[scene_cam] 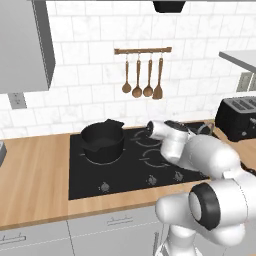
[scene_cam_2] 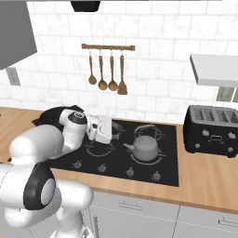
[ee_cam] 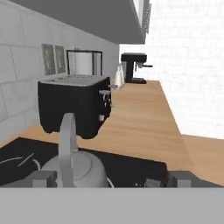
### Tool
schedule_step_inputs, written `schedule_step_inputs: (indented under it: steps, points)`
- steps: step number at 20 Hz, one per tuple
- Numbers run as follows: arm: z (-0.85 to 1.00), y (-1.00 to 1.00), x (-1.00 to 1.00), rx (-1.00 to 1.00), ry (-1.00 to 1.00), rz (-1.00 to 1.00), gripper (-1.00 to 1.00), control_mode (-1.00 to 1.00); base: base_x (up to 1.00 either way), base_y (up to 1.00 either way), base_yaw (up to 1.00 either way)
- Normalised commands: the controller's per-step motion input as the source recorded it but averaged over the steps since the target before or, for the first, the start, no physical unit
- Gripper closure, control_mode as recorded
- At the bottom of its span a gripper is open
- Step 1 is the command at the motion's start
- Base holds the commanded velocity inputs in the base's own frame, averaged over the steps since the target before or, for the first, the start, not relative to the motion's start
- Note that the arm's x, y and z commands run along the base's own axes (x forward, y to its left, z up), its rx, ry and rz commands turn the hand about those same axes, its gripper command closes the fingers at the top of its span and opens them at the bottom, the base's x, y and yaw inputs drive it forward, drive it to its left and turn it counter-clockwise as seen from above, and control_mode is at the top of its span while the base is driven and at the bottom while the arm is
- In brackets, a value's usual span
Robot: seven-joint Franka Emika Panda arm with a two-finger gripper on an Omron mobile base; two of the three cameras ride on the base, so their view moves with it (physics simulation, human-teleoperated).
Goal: Pick the kettle from the counter and place it on a stove burner. Then turn the burner on.
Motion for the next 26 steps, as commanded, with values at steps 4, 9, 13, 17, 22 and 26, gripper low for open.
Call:
schedule_step_inputs:
  steps: [4,9,13,17,22,26]
  points:
    - [0.42,0.04,-0.39,-0.02,0.1,0.53,-1.0,-1.0,0.0,0.0,0.0]
    - [0.61,0.2,-0.24,0.0,0.27,0.42,-1.0,-1.0,0.0,0.0,0.0]
    - [0.57,0.17,-0.29,0.02,0.37,0.21,-1.0,-1.0,0.0,0.0,0.0]
    - [0.44,0.03,-0.49,0.04,0.39,0.06,-1.0,-1.0,0.0,0.0,0.0]
    - [0.08,-0.03,-0.61,0.09,0.32,0.1,-1.0,-1.0,0.0,0.0,0.0]
    - [-0.16,-0.26,-0.44,0.18,0.29,0.2,-1.0,-1.0,0.0,0.0,0.0]
